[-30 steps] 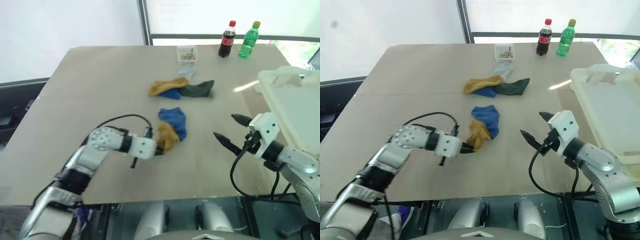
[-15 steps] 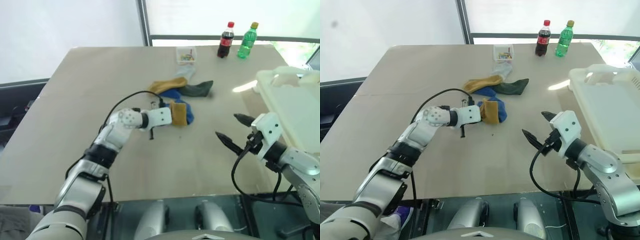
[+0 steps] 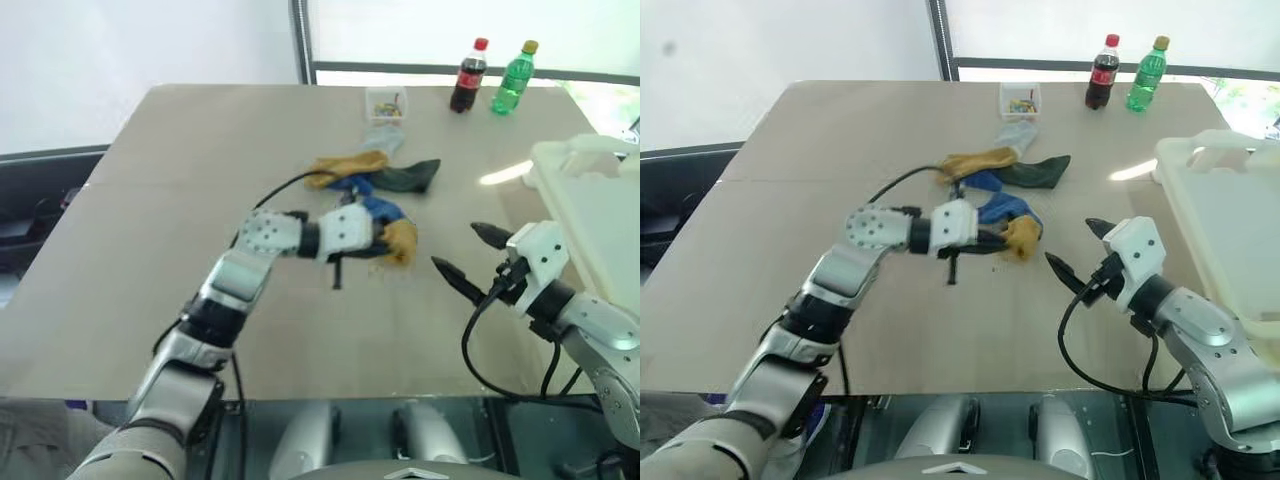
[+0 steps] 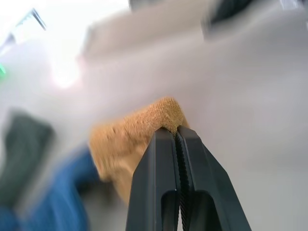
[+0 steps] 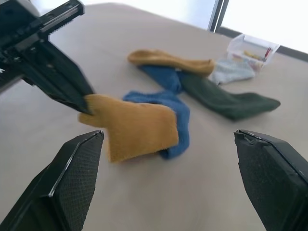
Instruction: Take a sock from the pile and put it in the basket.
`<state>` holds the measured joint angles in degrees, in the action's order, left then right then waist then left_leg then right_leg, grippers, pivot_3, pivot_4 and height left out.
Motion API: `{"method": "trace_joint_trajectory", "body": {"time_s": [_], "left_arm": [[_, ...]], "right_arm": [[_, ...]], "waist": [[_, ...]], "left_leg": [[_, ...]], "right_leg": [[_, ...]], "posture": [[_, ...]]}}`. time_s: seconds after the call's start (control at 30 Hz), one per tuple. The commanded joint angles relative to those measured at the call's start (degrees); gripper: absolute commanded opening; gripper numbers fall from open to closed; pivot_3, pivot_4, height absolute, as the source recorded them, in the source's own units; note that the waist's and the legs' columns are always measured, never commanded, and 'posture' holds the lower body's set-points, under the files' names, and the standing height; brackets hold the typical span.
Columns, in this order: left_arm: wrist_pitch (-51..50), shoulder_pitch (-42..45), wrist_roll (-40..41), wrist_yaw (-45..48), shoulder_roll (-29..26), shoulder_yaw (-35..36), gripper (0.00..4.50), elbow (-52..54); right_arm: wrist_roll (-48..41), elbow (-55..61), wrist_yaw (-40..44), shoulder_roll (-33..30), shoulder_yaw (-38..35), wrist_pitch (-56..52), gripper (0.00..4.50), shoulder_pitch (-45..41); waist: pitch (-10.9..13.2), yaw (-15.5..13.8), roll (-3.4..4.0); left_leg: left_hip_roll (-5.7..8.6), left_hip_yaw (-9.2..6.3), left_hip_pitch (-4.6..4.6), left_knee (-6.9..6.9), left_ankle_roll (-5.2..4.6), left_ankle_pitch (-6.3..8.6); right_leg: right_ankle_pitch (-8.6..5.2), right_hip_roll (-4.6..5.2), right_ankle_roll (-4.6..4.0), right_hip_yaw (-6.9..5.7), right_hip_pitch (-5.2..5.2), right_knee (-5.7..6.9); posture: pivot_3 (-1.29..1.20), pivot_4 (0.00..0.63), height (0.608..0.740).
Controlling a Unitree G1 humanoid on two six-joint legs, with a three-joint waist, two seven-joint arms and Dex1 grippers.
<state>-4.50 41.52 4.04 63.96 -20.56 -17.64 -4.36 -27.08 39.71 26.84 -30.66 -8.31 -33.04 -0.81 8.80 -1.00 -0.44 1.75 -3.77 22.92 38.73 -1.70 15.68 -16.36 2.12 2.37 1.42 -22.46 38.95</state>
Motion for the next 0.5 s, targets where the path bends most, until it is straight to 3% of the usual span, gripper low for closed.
{"method": "trace_joint_trajectory", "body": {"time_s": [0.03, 0.2, 0.5], "left_arm": [[1.68, 3.79, 1.72, -2.06, 4.78, -0.19, 0.1, -1.34], [0.91, 7.4, 2.73, -2.27, 8.4, -0.34, 0.1, -3.44], [7.44, -4.57, -7.52, -0.23, -4.73, -6.27, 0.1, -3.64]], "right_arm": [[-2.51, 3.73, -2.79, 0.75, -5.36, 0.59, 4.5, -2.42], [-4.26, 5.43, -4.88, 0.24, -9.04, -1.02, 4.5, -2.02], [-4.03, 7.77, -4.66, -0.58, -7.92, -1.37, 4.5, 5.36]], "waist": [[0.0, 0.21, 0.0], [0.0, 1.1, -0.01], [-0.01, 1.86, 0.05]], "left_leg": [[0.03, 0.06, 0.0, 0.05, -0.02, 0.0], [-0.05, 0.19, -0.04, 0.08, -0.07, 0.03], [-0.1, 0.26, -0.19, -0.08, -0.08, 0.04]], "right_leg": [[0.03, -0.06, 0.05, 0.0, 0.0, 0.01], [0.04, -0.1, 0.06, 0.03, -0.04, 0.0], [0.03, -0.11, 0.06, 0.21, -0.06, 0.04]], "posture": [[0.0, 0.15, 0.74], [0.0, 0.15, 0.74], [0.0, 0.15, 0.74]]}}
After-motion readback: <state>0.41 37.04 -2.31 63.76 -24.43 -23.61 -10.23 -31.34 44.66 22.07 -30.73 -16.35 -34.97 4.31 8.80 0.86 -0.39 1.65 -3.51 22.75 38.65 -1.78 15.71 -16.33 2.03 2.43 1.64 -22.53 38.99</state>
